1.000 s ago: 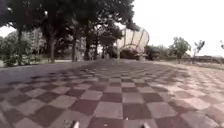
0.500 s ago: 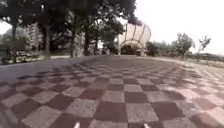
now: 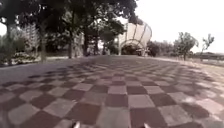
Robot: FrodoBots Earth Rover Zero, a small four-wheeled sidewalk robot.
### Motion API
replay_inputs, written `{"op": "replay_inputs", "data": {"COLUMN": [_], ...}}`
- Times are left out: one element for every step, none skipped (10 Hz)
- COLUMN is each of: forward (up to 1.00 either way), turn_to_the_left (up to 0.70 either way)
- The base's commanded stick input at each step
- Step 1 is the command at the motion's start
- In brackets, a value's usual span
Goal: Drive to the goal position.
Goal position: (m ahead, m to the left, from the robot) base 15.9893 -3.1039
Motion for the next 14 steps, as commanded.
{"op": "replay_inputs", "data": {"forward": [1.00, 1.00, 1.00, 1.00, 1.00, 1.00, 1.00, 1.00, 1.00, 1.00, 1.00, 1.00, 1.00, 1.00], "turn_to_the_left": [0.00, 0.00, 0.00, -0.12, -0.16, 0.00, 0.00, 0.00, 0.00, 0.00, 0.00, 0.00, 0.00, 0.00]}}
